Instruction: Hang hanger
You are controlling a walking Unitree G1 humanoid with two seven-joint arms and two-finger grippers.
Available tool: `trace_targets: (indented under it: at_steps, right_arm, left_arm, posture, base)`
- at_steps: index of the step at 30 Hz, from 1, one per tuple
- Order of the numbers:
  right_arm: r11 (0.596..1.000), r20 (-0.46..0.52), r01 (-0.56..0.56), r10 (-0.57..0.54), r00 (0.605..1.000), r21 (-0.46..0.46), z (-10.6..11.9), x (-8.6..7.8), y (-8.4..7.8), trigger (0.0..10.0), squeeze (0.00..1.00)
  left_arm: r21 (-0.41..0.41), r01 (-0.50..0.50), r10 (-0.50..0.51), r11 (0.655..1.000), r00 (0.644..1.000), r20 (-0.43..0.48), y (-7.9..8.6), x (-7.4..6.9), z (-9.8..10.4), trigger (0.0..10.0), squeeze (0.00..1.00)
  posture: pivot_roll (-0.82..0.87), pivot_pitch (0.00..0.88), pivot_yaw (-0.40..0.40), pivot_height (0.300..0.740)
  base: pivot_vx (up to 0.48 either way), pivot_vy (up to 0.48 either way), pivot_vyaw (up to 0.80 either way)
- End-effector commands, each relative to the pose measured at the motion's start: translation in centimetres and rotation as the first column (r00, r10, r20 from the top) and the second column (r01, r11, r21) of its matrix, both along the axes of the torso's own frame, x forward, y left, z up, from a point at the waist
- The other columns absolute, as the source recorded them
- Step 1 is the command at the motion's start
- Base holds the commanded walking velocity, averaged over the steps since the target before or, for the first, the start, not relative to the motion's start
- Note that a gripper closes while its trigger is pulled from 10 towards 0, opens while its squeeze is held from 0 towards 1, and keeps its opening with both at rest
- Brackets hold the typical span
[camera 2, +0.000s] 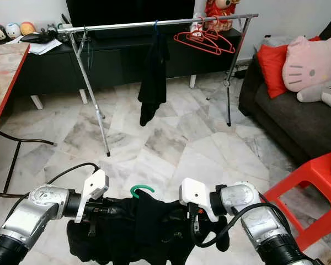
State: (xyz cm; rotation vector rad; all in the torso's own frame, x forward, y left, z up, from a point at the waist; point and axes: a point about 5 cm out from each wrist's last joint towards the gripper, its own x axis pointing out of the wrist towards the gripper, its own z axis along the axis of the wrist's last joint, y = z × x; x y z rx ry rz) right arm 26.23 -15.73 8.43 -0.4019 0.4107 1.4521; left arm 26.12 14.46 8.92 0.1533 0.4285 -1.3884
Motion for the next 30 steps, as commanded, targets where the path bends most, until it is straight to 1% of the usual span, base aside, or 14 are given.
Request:
trace_targets:
  at_steps: [1, 7, 8, 9, 10, 11, 12, 13, 16, 24, 27, 28, 29, 30]
  right_arm:
    - [0.999, 0.005, -0.048, 0.048, 0.999, 0.011, 0.3, -0.2, 0.6, 10.0, 0.00]
    - [0.999, 0.010, -0.042, 0.042, 0.999, 0.010, 0.3, -0.1, 0.6, 10.0, 0.00]
    - [0.999, 0.009, -0.041, 0.041, 0.999, 0.011, 0.3, -0.1, 0.6, 10.0, 0.01]
    - [0.999, 0.008, -0.041, 0.041, 0.999, 0.012, 0.3, 0.0, 0.6, 10.0, 0.33]
    - [0.999, 0.008, -0.041, 0.041, 0.999, 0.013, 0.4, 0.0, 0.6, 10.0, 0.33]
    - [0.999, 0.008, -0.040, 0.040, 0.999, 0.014, 0.4, 0.0, 0.6, 10.0, 0.82]
    - [0.999, 0.008, -0.040, 0.040, 0.999, 0.014, 0.4, 0.0, 0.6, 10.0, 0.89]
    - [0.999, 0.006, -0.039, 0.039, 0.999, 0.014, 0.4, 0.0, 0.6, 10.0, 1.00]
    - [0.999, -0.001, -0.045, 0.045, 0.999, 0.010, 0.3, -0.1, 0.6, 10.0, 1.00]
    - [0.999, 0.005, -0.053, 0.053, 0.999, 0.006, 0.4, 0.0, 0.6, 10.0, 1.00]
    - [0.998, 0.006, -0.055, 0.055, 0.998, -0.001, 0.4, 0.0, 0.5, 10.0, 1.00]
    - [0.998, 0.008, -0.055, 0.055, 0.998, -0.006, 0.4, 0.0, 0.4, 10.0, 1.00]
    - [0.998, 0.010, -0.054, 0.054, 0.999, -0.016, 0.3, 0.0, 0.3, 10.0, 1.00]
    - [0.998, 0.010, -0.054, 0.054, 0.999, -0.016, 0.3, 0.0, 0.3, 10.0, 1.00]
  left_arm:
    - [-0.006, -0.031, 0.031, 1.000, 0.999, 0.029, 0.1, 0.6, 0.5, 0.0, 0.00]
    - [-0.007, -0.029, 0.029, 1.000, 0.999, 0.032, 0.0, 0.5, 0.5, 0.0, 0.00]
    - [-0.006, -0.028, 0.029, 1.000, 0.999, 0.032, 0.0, 0.5, 0.5, 0.0, 0.00]
    - [-0.005, -0.028, 0.028, 1.000, 0.999, 0.032, 0.0, 0.5, 0.5, 0.0, 0.00]
    - [-0.004, -0.027, 0.028, 1.000, 0.999, 0.032, 0.0, 0.5, 0.5, 0.0, 0.00]
    - [0.000, -0.026, 0.026, 1.000, 0.999, 0.033, 0.0, 0.5, 0.5, 0.0, 0.00]
    - [0.003, -0.026, 0.026, 1.000, 0.999, 0.033, 0.0, 0.5, 0.4, 0.0, 0.00]
    - [0.013, -0.026, 0.026, 1.000, 0.999, 0.035, 0.1, 0.5, 0.3, 0.0, 0.00]
    - [0.046, -0.025, 0.023, 0.999, 0.999, 0.041, 0.3, 0.5, 0.1, 0.0, 0.00]
    - [0.072, -0.048, 0.044, 0.996, 0.997, 0.058, 0.7, 0.8, -0.1, 0.0, 0.00]
    - [0.102, -0.057, 0.050, 0.993, 0.996, 0.070, 0.6, 0.9, -0.5, 0.0, 0.00]
    - [0.107, -0.063, 0.055, 0.992, 0.996, 0.076, 0.7, 0.9, -0.7, 0.0, 0.00]
    - [0.107, -0.095, 0.086, 0.990, 0.992, 0.089, 0.7, 1.2, -0.9, 0.0, 0.00]
    - [0.107, -0.095, 0.086, 0.990, 0.992, 0.089, 0.7, 1.2, -0.9, 0.0, 0.00]
  posture:
    - [-0.07, 0.000, -0.058, 0.740]
    - [-0.07, 0.000, -0.060, 0.740]
    - [-0.07, 0.000, -0.060, 0.740]
    - [-0.07, 0.000, -0.060, 0.740]
    - [-0.08, 0.000, -0.060, 0.740]
    - [-0.07, 0.000, -0.061, 0.740]
    - [-0.07, 0.000, -0.061, 0.740]
    - [-0.07, 0.000, -0.061, 0.740]
    - [-0.07, 0.000, -0.060, 0.740]
    - [-0.07, 0.000, -0.061, 0.740]
    - [-0.07, 0.000, -0.062, 0.740]
    - [-0.07, 0.000, -0.062, 0.740]
    - [-0.08, 0.000, -0.061, 0.740]
    - [-0.08, 0.000, -0.061, 0.740]
  base:
    - [0.000, 0.000, 0.00]
    - [0.000, 0.000, 0.00]
    - [0.000, 0.000, 0.00]
    - [0.000, 0.000, 0.00]
    - [0.000, 0.000, 0.00]
    - [0.000, 0.000, 0.00]
    - [0.000, 0.000, 0.00]
    - [0.000, 0.000, 0.00]
    - [0.000, 0.000, 0.00]
    - [0.000, 0.000, 0.00]
    - [0.000, 0.000, 0.00]
    - [0.000, 0.000, 0.00]
    - [0.000, 0.000, 0.00]
    - [0.000, 0.000, 0.00]
